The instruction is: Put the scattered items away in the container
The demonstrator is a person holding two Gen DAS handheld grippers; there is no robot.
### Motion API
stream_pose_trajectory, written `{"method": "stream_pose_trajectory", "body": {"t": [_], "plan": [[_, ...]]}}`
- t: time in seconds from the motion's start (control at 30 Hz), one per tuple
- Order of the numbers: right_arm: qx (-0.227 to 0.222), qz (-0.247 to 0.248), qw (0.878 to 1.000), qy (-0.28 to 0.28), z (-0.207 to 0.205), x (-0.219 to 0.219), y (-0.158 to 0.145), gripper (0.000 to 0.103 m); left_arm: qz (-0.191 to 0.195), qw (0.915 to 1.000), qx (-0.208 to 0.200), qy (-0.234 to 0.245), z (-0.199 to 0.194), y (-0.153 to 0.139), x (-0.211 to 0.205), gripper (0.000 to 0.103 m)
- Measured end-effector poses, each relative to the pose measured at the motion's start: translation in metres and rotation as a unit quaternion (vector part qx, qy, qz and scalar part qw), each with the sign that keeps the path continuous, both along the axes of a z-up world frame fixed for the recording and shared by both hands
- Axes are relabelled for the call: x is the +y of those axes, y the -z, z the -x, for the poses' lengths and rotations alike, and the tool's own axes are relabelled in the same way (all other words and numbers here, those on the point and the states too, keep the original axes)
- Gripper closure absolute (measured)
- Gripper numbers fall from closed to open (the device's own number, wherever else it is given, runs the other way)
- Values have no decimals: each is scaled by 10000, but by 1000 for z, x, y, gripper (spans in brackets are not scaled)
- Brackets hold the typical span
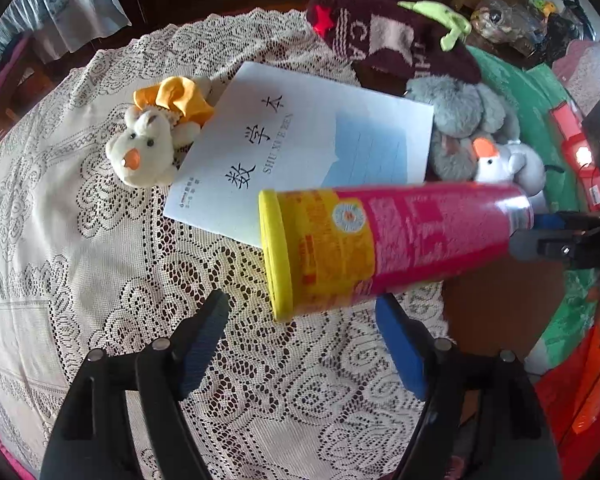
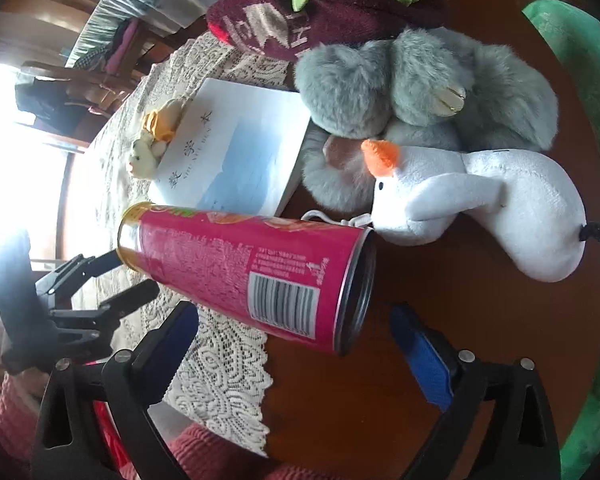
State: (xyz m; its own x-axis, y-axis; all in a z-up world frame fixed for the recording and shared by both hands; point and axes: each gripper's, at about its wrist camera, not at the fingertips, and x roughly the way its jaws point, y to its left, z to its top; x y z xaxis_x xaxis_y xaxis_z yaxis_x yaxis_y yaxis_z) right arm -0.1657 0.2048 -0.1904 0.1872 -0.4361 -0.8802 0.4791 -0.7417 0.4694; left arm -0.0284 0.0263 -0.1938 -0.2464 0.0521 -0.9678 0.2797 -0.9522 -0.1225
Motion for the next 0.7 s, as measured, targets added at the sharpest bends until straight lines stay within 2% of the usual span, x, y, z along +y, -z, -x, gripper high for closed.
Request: {"method": "stream_pose_trajectory", "body": {"t": [0.1,0.2,0.37,0.5,0.53,0.6,0.7], "plan": [[-186,199,9992,301,7,4,4,5,-78,9999,79,-40,2,-3,-2,27],[-415,433,9967,551,13,0,6,0,-86,9997,239,9,5,-16,-4,27],[-616,297,9960,573,17,-17,23,0,-321,9990,249,210,19,-11,-9,20],[-748,329,9934,804,21,-14,31,0,-330,9988,119,344,25,-1,-5,20],[-766,325,9932,810,22,-12,31,0,-342,9987,110,349,26,1,-5,20],[-790,316,9930,822,25,-11,29,0,-453,9983,202,300,26,-1,-10,36],[-793,318,9927,848,30,-12,28,0,-486,9980,305,263,27,-10,-18,37]]}}
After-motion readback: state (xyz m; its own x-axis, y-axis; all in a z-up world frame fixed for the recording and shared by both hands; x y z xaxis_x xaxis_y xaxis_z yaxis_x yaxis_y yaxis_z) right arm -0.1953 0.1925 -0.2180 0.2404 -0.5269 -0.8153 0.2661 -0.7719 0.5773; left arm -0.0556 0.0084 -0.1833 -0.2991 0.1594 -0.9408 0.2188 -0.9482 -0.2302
